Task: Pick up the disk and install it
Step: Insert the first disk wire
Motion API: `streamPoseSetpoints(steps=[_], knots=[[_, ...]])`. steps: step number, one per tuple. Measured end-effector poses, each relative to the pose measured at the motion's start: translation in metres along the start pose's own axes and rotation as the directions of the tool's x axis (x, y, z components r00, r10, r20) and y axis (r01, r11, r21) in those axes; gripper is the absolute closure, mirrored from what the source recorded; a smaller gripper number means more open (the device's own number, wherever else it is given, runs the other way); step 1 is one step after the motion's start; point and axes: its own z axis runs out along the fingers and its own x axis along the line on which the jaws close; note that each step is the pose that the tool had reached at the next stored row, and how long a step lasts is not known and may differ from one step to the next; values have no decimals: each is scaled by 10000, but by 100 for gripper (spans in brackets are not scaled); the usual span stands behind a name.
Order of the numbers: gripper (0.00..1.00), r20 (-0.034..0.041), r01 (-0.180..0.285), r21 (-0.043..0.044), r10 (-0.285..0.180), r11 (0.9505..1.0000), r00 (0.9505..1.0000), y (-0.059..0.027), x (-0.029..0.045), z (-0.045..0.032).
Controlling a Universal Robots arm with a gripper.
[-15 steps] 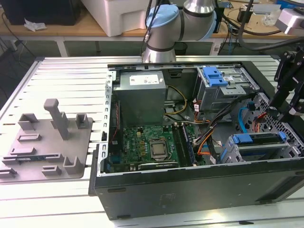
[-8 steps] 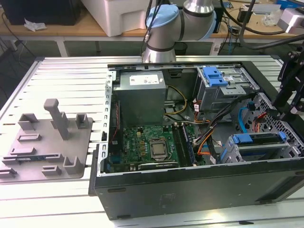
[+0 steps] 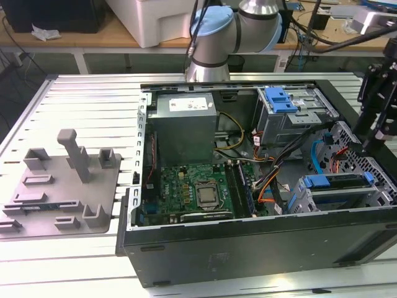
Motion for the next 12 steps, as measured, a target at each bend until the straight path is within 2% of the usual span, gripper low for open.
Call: streamPoseSetpoints(steps=[1,2,4,6,8,9,12], knots=[[50,-70,-6,20,7,10000,10000,15,-75,-9],[50,-186,-15,46,16,10000,9998,27,-135,-14],[50,-409,-32,90,36,10000,9992,40,-194,-19],[50,-742,-53,156,65,9999,9972,53,-260,-26],[50,-1090,-74,227,98,9997,9940,65,-323,-33],[50,-1507,-96,314,142,9995,9885,79,-397,-39],[50,-1698,-105,355,163,9993,9854,78,-418,-29]])
